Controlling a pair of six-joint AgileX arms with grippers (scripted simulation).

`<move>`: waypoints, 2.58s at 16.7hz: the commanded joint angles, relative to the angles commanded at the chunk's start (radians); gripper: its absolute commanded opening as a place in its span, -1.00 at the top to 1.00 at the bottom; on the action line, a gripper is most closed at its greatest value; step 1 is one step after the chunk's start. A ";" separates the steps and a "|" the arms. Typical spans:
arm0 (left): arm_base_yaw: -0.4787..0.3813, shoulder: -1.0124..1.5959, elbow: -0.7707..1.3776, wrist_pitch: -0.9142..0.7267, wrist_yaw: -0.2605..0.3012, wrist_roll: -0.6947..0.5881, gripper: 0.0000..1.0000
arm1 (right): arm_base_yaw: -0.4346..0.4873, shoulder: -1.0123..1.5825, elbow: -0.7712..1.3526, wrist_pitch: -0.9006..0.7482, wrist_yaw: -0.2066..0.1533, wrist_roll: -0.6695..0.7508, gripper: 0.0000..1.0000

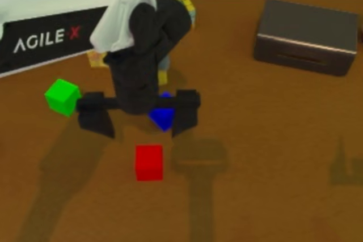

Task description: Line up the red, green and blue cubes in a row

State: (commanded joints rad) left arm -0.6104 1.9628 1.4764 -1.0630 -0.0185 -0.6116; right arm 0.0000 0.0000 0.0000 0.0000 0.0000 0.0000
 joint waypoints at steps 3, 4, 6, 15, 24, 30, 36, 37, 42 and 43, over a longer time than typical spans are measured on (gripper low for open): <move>0.063 0.050 0.068 -0.023 0.002 0.124 -1.00 | 0.000 0.000 0.000 0.000 0.000 0.000 -1.00; 0.092 0.072 0.095 -0.033 0.004 0.178 -1.00 | 0.000 0.000 0.000 0.000 0.000 0.000 -1.00; 0.159 0.120 0.154 -0.057 0.007 0.307 -1.00 | 0.000 0.000 0.000 0.000 0.000 0.000 -1.00; 0.461 0.298 0.398 -0.140 0.020 0.925 -1.00 | 0.000 0.000 0.000 0.000 0.000 0.000 -1.00; 0.500 0.312 0.415 -0.125 0.022 0.988 -1.00 | 0.000 0.000 0.000 0.000 0.000 0.000 -1.00; 0.504 0.393 0.272 0.110 0.023 0.992 -1.00 | 0.000 0.000 0.000 0.000 0.000 0.000 -1.00; 0.505 0.414 0.242 0.151 0.023 0.993 -1.00 | 0.000 0.000 0.000 0.000 0.000 0.000 -1.00; 0.505 0.414 0.242 0.151 0.023 0.993 -0.85 | 0.000 0.000 0.000 0.000 0.000 0.000 -1.00; 0.505 0.414 0.242 0.151 0.023 0.993 -0.10 | 0.000 0.000 0.000 0.000 0.000 0.000 -1.00; 0.505 0.414 0.242 0.151 0.023 0.993 0.06 | 0.000 0.000 0.000 0.000 0.000 0.000 -1.00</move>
State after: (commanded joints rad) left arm -0.1058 2.3768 1.7185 -0.9125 0.0049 0.3814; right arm 0.0000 0.0000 0.0000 0.0000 0.0000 0.0000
